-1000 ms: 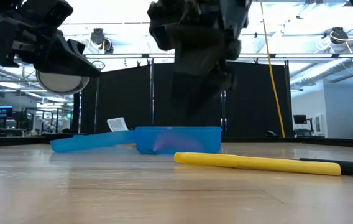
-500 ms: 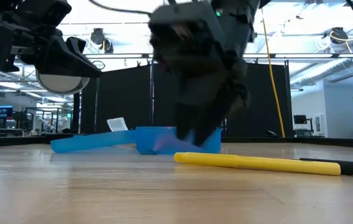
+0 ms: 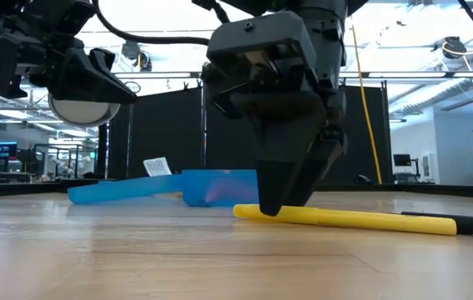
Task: Pick & place school supplies into a supply box
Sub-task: Put the yellow pen into the blue supply box
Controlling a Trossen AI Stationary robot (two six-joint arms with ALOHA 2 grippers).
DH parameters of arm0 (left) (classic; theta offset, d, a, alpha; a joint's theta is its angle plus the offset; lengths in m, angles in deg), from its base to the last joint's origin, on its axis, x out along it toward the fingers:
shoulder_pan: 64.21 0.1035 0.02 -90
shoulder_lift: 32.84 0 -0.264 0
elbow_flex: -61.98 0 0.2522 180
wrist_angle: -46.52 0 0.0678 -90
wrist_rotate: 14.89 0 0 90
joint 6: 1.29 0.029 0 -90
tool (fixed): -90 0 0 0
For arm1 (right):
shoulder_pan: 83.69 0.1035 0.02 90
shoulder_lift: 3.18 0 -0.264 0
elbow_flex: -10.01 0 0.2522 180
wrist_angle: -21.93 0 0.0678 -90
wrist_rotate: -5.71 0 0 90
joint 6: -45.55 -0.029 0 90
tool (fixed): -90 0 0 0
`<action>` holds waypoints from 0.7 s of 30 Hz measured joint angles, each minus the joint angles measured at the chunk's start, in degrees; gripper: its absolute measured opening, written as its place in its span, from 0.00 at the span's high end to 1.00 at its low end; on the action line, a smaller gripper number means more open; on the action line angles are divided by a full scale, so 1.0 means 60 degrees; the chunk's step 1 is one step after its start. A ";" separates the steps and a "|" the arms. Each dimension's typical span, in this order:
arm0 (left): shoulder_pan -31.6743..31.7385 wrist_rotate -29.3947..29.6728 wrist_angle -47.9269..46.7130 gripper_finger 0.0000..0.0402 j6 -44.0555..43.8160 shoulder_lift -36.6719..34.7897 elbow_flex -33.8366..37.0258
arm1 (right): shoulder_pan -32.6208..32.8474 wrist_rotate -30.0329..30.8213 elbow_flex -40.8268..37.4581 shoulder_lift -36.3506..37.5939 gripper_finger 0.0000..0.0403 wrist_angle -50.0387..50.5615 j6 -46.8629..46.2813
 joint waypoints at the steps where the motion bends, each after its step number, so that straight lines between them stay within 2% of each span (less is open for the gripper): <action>1: 0.0000 0.0000 -0.0002 0.90 -0.0005 0.0000 0.0000 | 0.0000 -0.0018 -0.0006 -0.0079 0.54 0.0002 0.0089; 6: 0.0000 0.0000 -0.0005 0.90 -0.0012 0.0000 0.0000 | -0.0004 -0.0169 -0.0018 -0.0458 0.57 0.0334 0.0601; 13: 0.0000 0.0000 -0.0012 0.90 0.0018 0.0000 0.0000 | 0.0031 0.0270 0.0015 -0.0967 0.72 0.0963 0.0906; 16: 0.0000 0.0000 -0.0007 0.90 0.0017 0.0000 0.0000 | 0.0105 0.0779 0.0011 -0.0978 0.78 0.0993 0.0906; 21: 0.0000 0.0000 -0.0010 0.90 0.0007 0.0000 0.0000 | 0.0171 0.1032 0.0000 -0.0978 0.85 0.0987 0.0924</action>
